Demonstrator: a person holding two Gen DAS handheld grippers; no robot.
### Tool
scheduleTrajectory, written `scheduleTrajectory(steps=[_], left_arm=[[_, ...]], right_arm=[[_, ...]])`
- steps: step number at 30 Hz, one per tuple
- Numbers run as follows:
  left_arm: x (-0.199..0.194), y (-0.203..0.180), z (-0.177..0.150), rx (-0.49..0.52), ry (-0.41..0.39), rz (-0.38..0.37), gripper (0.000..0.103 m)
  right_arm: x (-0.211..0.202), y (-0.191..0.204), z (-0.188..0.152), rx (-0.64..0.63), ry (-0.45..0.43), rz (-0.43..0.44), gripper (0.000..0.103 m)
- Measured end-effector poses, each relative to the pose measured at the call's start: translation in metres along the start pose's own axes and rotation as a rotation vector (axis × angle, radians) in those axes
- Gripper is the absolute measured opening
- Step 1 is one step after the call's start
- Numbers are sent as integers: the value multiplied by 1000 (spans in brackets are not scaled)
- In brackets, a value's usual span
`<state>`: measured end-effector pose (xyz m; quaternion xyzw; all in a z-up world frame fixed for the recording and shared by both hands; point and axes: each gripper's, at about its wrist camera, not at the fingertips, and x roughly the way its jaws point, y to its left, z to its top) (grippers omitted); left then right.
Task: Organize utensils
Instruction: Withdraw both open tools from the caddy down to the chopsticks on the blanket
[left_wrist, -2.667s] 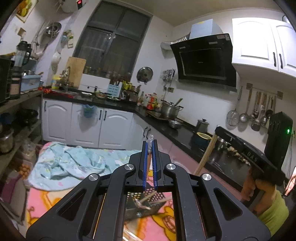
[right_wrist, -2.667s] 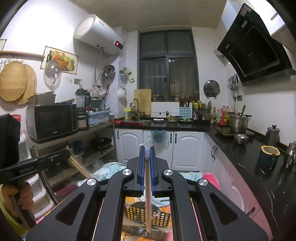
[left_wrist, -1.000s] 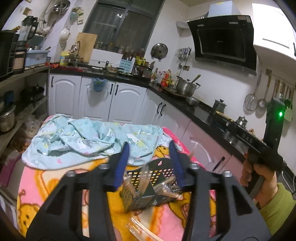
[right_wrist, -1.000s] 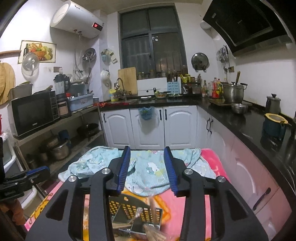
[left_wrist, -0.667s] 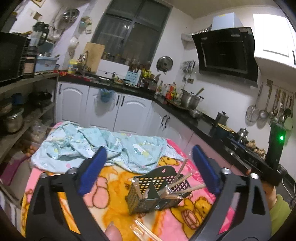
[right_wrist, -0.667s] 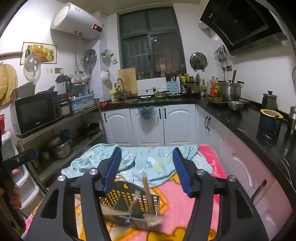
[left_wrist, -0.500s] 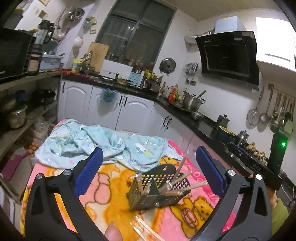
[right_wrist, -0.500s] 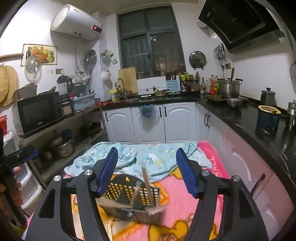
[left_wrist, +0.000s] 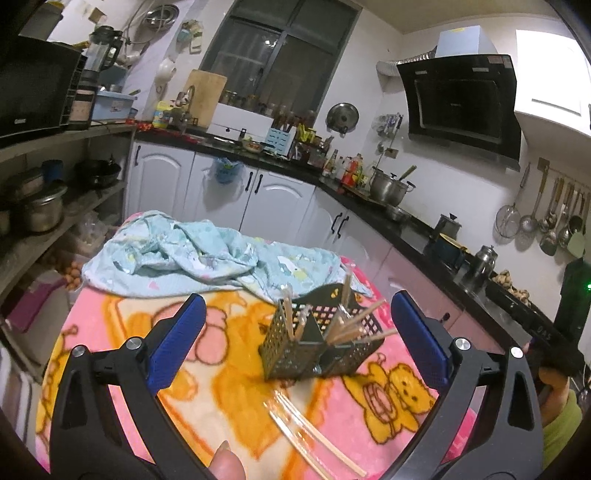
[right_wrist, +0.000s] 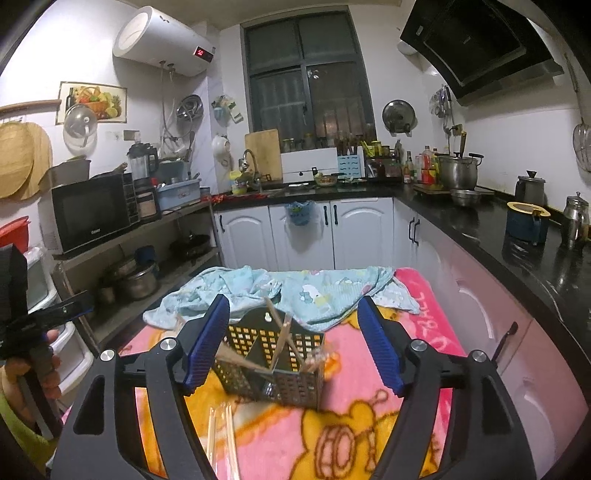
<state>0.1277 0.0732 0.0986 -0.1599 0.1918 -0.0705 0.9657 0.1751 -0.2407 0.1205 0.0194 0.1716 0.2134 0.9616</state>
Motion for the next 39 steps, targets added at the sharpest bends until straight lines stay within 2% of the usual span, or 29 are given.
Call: scheduleTrajectory(steps=[14, 20, 39], left_arm=[[3, -17, -28, 27, 73, -20, 92], [10, -18, -49, 26, 123, -23, 92], [33, -7, -89, 35, 248, 36, 92]], right_arm=[[-28, 6, -31, -20, 32, 2, 73], [-27, 8, -51, -11, 73, -2, 73], [-5, 15, -109, -70, 228, 9, 73]])
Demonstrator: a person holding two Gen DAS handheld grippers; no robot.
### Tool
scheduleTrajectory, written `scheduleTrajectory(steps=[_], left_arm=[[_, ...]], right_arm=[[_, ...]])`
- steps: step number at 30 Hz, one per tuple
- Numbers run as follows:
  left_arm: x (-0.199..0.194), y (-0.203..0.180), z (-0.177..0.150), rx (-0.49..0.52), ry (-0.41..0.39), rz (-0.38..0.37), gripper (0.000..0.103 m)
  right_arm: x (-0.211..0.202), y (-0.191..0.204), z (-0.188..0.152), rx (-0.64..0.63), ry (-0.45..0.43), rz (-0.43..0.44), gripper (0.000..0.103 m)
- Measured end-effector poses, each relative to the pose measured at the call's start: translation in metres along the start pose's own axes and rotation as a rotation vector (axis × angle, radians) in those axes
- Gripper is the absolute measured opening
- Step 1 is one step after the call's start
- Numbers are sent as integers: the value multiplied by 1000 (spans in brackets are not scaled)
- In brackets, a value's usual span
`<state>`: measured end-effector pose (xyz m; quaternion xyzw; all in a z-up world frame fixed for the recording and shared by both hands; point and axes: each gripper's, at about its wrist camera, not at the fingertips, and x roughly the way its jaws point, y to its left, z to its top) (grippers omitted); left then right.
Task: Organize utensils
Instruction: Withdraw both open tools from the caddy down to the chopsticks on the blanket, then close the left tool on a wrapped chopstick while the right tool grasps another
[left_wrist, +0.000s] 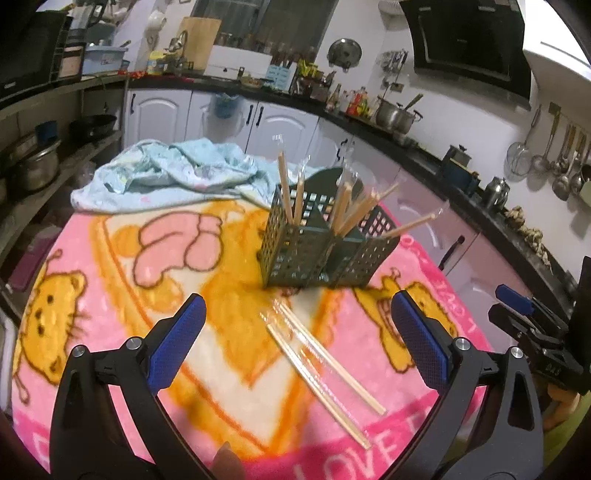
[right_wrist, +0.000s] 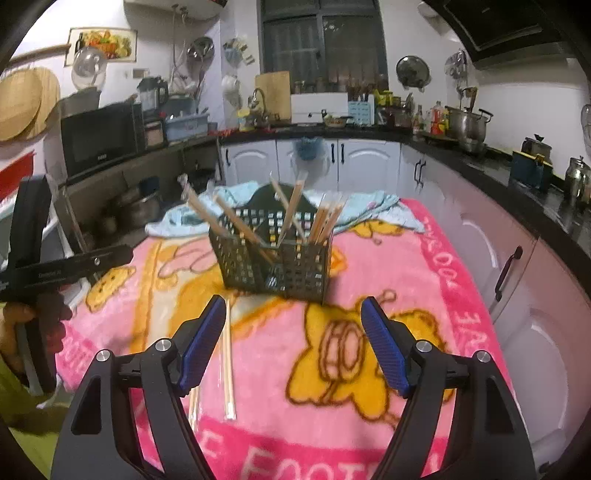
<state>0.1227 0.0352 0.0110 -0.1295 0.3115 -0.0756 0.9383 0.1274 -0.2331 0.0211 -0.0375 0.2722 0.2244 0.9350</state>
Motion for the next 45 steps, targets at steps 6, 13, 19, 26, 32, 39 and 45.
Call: scheduleTrajectory(steps=[6, 13, 19, 26, 32, 39, 45], left_arm=[[13, 4, -9, -10, 44, -5, 92], [31, 13, -17, -23, 87, 5, 92], [49, 17, -23, -22, 133, 11, 76], [75, 23, -30, -35, 203, 11, 66], [95, 32, -32, -65, 236, 7, 64], [121, 46, -30, -111, 261, 4, 52], [139, 52, -25, -159, 281, -25, 38]], right_arm=[[15, 15, -22, -44, 79, 35, 73], [39, 33, -50, -60, 212, 103, 61], [52, 43, -66, -73, 285, 145, 52], [66, 49, -81, -67, 359, 180, 44], [75, 51, -89, -60, 399, 198, 38], [82, 53, -97, -65, 440, 193, 33], [84, 50, -97, -52, 436, 195, 32]])
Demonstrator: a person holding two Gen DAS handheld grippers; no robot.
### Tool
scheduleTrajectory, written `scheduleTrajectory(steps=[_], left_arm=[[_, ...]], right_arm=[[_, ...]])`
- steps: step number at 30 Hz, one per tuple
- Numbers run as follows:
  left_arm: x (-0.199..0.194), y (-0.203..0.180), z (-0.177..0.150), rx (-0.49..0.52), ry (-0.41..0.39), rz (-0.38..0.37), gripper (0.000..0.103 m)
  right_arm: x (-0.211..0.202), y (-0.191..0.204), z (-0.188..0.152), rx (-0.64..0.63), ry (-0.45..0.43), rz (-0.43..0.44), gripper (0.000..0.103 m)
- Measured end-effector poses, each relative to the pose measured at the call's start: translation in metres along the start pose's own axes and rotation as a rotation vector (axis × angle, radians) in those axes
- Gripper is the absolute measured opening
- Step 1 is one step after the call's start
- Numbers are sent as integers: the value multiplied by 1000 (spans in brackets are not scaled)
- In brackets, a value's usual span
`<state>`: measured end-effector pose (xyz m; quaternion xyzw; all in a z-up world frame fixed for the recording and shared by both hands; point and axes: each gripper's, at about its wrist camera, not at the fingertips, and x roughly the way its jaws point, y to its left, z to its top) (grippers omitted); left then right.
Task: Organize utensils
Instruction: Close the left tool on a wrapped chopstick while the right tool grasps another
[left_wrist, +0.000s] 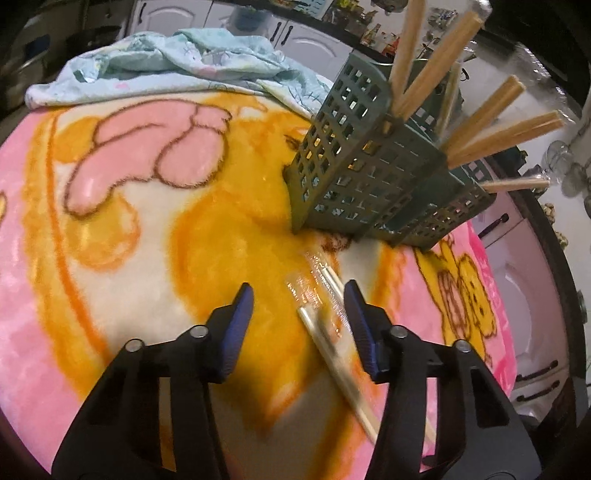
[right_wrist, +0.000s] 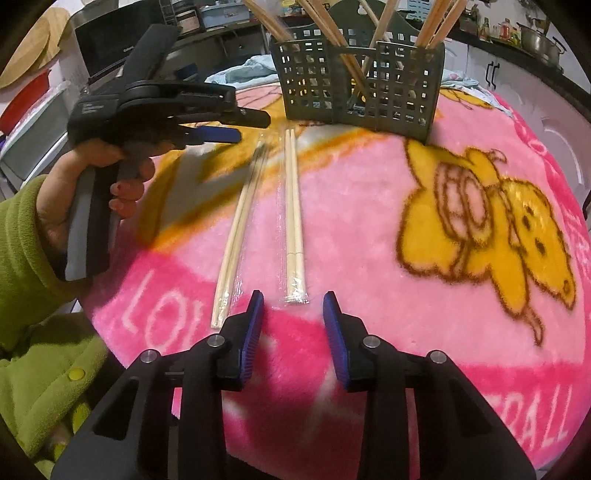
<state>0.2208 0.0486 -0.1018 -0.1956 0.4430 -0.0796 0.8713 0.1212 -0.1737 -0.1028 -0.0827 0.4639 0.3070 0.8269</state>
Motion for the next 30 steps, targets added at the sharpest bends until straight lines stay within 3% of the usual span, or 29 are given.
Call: scheduleTrajectory(steps=[7, 12, 17, 24, 30], left_arm=[[12, 1, 5, -3, 17, 14, 26], [16, 4, 6, 1, 14, 43, 8], [16, 7, 6, 1, 10, 41, 4], [4, 7, 7, -3, -8, 6, 0], [-28, -8, 10, 28, -73, -29, 0]], right_arm=[[3, -2, 2, 5, -3, 0, 26], [4, -1, 2, -6, -2, -5, 18], [3, -4, 2, -1, -6, 0, 6], [-8, -6, 5, 6, -31, -11, 6], [-34, -8, 13, -3, -103, -40, 6]])
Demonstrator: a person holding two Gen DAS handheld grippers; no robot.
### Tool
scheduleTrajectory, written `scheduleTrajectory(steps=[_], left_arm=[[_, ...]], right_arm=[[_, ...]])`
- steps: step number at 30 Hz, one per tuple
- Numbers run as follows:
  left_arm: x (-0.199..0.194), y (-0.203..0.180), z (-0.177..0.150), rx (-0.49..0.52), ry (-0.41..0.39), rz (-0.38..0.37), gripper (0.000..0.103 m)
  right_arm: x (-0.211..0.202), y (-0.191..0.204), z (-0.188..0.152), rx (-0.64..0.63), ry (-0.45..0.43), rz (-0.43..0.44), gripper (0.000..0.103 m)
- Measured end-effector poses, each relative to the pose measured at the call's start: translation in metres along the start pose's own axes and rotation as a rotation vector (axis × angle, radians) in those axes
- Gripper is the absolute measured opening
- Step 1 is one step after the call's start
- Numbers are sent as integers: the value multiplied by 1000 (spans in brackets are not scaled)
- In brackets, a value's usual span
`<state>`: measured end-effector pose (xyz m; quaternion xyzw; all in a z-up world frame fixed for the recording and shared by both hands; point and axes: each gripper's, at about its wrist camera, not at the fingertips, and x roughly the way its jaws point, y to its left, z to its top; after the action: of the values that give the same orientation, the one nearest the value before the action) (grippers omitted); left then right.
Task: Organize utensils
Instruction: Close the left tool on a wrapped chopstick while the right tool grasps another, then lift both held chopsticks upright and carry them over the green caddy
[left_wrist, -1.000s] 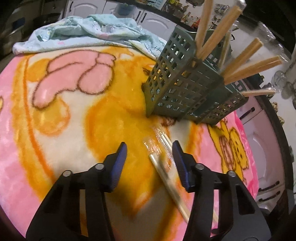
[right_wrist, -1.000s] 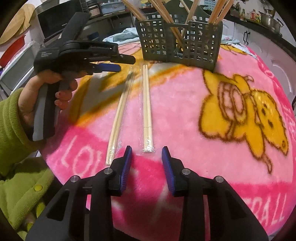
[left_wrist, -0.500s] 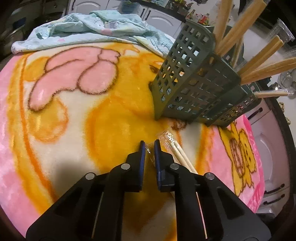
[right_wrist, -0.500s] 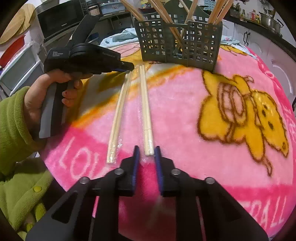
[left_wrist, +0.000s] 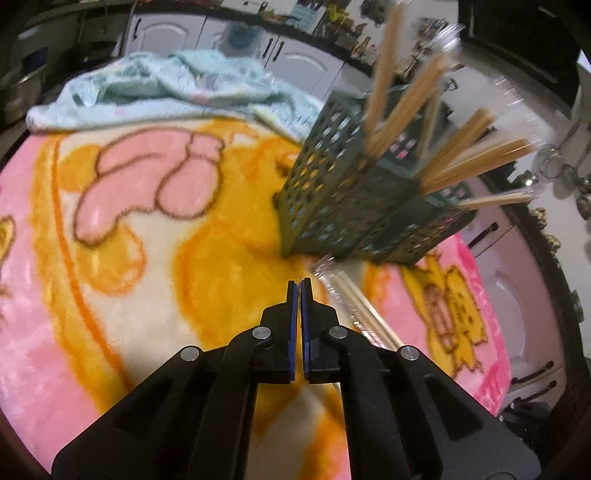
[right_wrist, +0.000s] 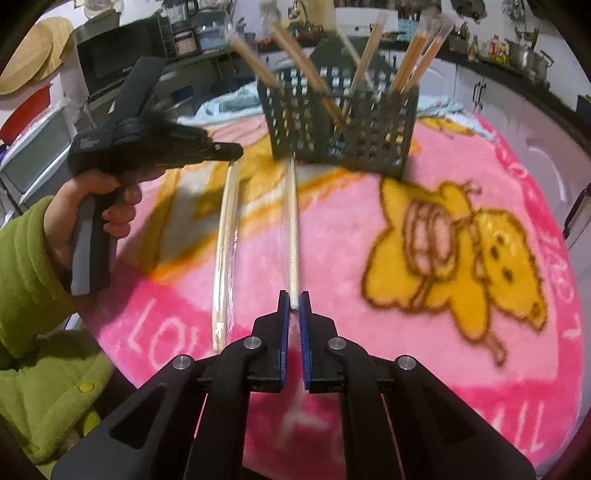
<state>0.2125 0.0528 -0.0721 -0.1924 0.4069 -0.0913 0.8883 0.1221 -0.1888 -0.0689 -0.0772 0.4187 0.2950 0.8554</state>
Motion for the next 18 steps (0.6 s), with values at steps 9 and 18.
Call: scheduleTrajectory(steps=[9, 18], left_arm=[[-49, -42, 13, 82, -93, -67, 0], [-78, -76, 18, 153, -157, -118, 0]], right_arm=[[-32, 0, 12, -23, -85, -22, 6], [-48, 2, 13, -33, -121, -30, 6]])
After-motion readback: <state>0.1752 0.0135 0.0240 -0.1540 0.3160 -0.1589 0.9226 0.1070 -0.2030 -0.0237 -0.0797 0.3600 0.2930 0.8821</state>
